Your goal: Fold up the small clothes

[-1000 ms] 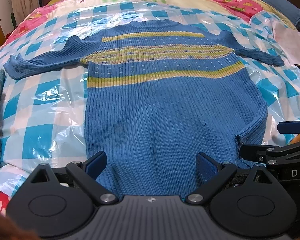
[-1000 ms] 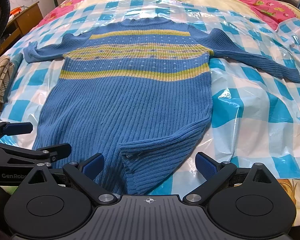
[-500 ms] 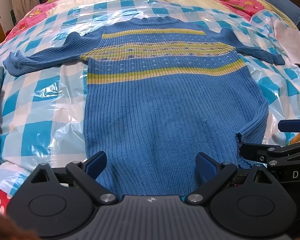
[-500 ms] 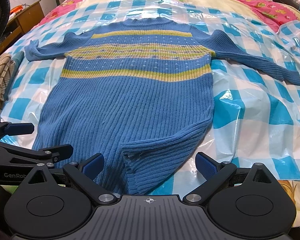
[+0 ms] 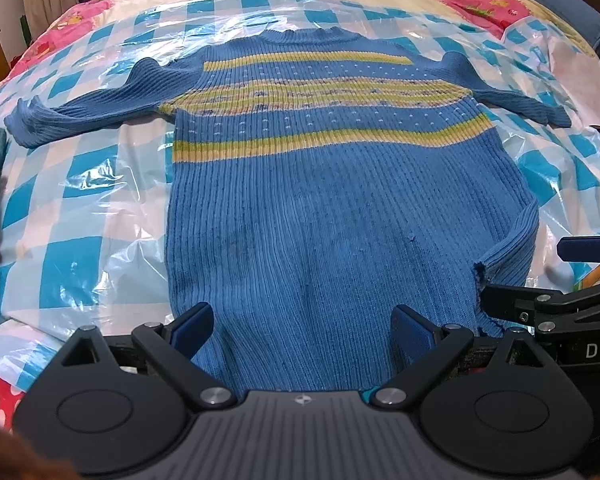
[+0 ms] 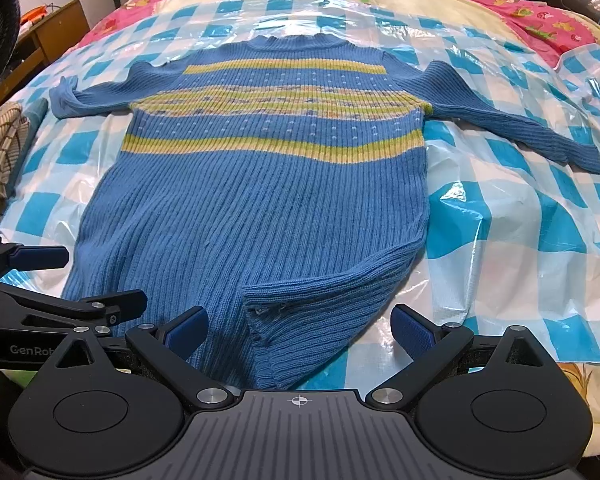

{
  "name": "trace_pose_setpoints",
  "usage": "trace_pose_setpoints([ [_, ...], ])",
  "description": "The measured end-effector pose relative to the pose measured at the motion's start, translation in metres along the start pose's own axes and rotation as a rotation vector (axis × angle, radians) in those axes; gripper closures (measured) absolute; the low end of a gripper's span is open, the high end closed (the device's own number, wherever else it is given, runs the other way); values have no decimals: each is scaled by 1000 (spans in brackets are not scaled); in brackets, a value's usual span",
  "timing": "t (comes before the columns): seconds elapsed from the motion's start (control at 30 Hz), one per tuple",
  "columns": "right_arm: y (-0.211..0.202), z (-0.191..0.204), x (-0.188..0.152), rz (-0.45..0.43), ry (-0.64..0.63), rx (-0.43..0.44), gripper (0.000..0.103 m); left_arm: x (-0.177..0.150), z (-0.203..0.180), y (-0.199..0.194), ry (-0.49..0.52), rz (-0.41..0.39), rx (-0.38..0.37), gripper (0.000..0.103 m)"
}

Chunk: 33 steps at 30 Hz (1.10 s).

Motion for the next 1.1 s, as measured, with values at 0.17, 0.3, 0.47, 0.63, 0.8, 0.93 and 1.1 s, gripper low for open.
trace_pose_setpoints([
  [0.17, 1, 0, -1, 2, -6, 0, 4, -1, 0, 1, -3, 7, -4, 4],
  [0.3, 1, 1, 0, 5, -6, 0, 4, -1, -1, 2, -3, 9, -4, 4],
  [0.47, 2, 1, -1, 5, -6, 0, 4, -1, -1, 2, -3, 8, -4, 4],
  [0.63, 2, 1, -1, 5, -6, -1, 4, -1, -1, 2, -3, 8, -4, 4],
  [0.8, 2, 0, -1, 6, -6, -1, 4, -1, -1, 2, -3, 9, -4, 4],
  [0.93, 2, 1, 0, 6, -6, -1, 4, -3, -1, 2, -3, 9, -4, 4],
  [1.1, 2, 1, -1, 6, -6, -1, 4, -3, -1, 2, -3, 10, -4, 4],
])
Point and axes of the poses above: each gripper's, at about its wrist camera, not at the fingertips, and y roughly the way its jaws point, z to its left, x to its top, the point moved 7 cm from there along y, roughly the way its jaws point, and after that the axes turned 14 degrees about y, right-handed, at the moved point
